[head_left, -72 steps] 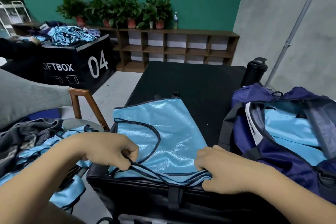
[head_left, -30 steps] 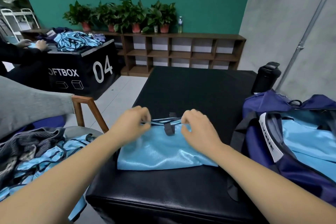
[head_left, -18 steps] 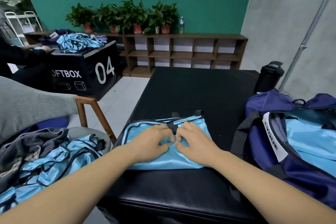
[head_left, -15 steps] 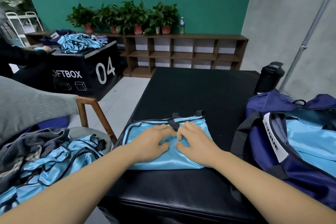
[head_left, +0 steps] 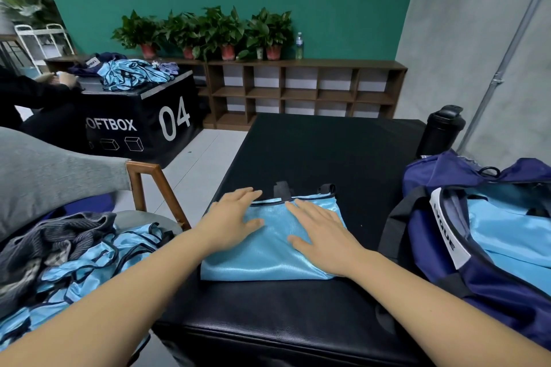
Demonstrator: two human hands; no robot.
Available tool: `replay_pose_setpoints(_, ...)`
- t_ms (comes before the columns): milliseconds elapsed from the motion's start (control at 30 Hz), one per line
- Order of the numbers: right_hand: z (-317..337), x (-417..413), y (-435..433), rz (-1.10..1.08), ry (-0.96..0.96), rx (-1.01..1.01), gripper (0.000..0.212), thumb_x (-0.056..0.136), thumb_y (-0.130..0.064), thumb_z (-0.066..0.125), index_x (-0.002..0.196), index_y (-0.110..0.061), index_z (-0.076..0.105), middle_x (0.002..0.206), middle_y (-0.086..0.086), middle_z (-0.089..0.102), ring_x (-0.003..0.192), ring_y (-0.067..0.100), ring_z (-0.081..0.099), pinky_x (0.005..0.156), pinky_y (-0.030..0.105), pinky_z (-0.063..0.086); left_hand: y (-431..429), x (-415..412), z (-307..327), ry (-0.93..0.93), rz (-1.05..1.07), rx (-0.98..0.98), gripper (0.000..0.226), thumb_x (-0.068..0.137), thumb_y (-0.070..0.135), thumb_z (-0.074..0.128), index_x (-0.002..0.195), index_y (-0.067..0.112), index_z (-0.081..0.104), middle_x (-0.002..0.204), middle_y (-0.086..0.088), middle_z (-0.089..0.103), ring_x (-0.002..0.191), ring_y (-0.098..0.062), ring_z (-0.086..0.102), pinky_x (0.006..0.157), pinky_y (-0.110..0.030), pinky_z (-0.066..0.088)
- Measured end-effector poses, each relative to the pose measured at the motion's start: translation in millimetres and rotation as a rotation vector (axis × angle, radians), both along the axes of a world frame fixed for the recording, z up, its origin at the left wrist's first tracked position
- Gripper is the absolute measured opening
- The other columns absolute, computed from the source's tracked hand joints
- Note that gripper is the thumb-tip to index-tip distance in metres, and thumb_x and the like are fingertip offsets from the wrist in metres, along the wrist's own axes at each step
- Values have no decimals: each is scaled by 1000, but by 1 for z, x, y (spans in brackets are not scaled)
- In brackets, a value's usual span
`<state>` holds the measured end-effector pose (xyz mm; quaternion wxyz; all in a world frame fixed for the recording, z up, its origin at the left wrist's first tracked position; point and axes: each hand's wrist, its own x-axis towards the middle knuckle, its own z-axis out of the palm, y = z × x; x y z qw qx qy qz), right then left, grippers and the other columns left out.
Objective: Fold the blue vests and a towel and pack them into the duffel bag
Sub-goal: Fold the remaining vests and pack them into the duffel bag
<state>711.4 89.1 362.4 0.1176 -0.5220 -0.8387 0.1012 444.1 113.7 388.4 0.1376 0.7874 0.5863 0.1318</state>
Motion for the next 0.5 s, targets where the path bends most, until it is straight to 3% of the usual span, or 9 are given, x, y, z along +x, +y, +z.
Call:
replay_pose_setpoints(100,10,5,0,-9,9,-11,73,108,-58,42,170,-37,10,178,-11,9,163,10,4,131,34,4,-2,-21,12,-69,102,33,64,98,46,70,155,30,47,154,7,46,143,-19,46,114,-33,40)
replay_pose_setpoints(200,15,15,1,-18,13,-28,73,107,-60,43,170,-37,13,177,-12,11,163,10,8,131,37,7,-5,-43,14,-69,277,-18,60,93,47,74,142,21,53,133,1,52,126,-24,55,103,-36,47)
replay_pose_setpoints(367,9,32,-3,-9,-35,-45,75,106,-63,44,170,-37,13,177,-13,11,163,11,9,131,35,11,-15,-60,16,-23,451,-200,57,81,68,70,91,15,49,92,2,57,81,-19,59,69,-36,45)
replay_pose_setpoints(433,8,37,-6,-1,-44,-45,76,106,-62,45,170,-37,13,177,-12,10,163,11,8,130,34,10,-21,-57,19,33,435,-292,53,88,65,66,86,14,55,87,-1,63,79,-19,60,67,-35,44)
replay_pose_setpoints(500,8,40,-8,6,-47,-48,75,106,-63,44,170,-37,12,177,-12,10,163,10,7,130,33,10,-26,-52,20,82,419,-337,48,94,62,64,95,14,60,100,-5,67,92,-24,63,73,-35,46)
